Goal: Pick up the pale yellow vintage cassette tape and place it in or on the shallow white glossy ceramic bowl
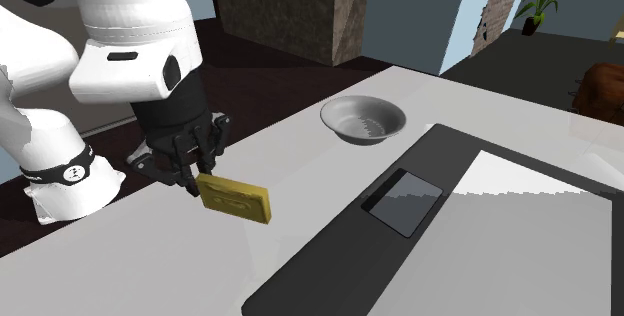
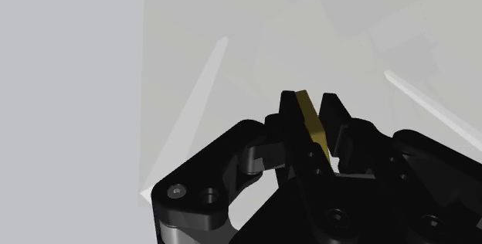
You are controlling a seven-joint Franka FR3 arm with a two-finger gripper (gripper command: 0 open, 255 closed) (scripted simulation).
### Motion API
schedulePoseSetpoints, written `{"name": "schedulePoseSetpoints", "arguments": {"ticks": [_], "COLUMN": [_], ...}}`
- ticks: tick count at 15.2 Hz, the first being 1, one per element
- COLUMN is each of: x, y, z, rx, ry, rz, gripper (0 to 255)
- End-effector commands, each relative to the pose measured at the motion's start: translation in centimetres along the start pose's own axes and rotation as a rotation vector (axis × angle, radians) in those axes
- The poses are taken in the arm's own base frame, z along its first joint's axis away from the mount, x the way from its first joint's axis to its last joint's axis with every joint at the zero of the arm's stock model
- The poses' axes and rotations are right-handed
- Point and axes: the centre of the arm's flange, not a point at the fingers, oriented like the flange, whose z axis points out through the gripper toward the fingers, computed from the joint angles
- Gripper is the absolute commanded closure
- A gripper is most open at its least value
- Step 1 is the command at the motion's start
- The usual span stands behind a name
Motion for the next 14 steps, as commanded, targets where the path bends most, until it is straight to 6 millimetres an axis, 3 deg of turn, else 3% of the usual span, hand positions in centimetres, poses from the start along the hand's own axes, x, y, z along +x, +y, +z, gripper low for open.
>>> {"name": "schedulePoseSetpoints", "arguments": {"ticks": [1, 4, 14], "x": [0.0, 0.0, -0.1], "y": [0.0, 0.0, 0.0], "z": [0.0, 0.0, -5.3], "rx": [0.0, 0.0, 0.0], "ry": [0.0, 0.0, 0.0], "rz": [0.0, 0.0, 0.0], "gripper": [255, 255, 255]}}
